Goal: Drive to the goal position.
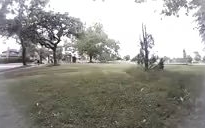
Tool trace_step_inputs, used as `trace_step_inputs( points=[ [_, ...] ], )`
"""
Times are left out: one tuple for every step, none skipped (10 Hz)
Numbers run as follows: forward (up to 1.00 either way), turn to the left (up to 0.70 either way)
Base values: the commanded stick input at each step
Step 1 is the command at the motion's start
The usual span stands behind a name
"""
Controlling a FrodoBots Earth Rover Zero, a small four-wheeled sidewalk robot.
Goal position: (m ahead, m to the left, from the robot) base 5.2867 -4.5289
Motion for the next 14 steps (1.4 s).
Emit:
trace_step_inputs(
  points=[
    [0.0, -0.5],
    [0.0, -0.5],
    [0.0, -0.5],
    [0.0, -0.5],
    [0.0, -0.5],
    [0.0, -0.5],
    [0.0, -0.5],
    [0.0, -0.5],
    [0.0, -0.5],
    [0.0, -0.5],
    [0.0, -0.5],
    [0.0, -0.5],
    [0.0, -0.5],
    [0.0, -0.5]
  ],
)
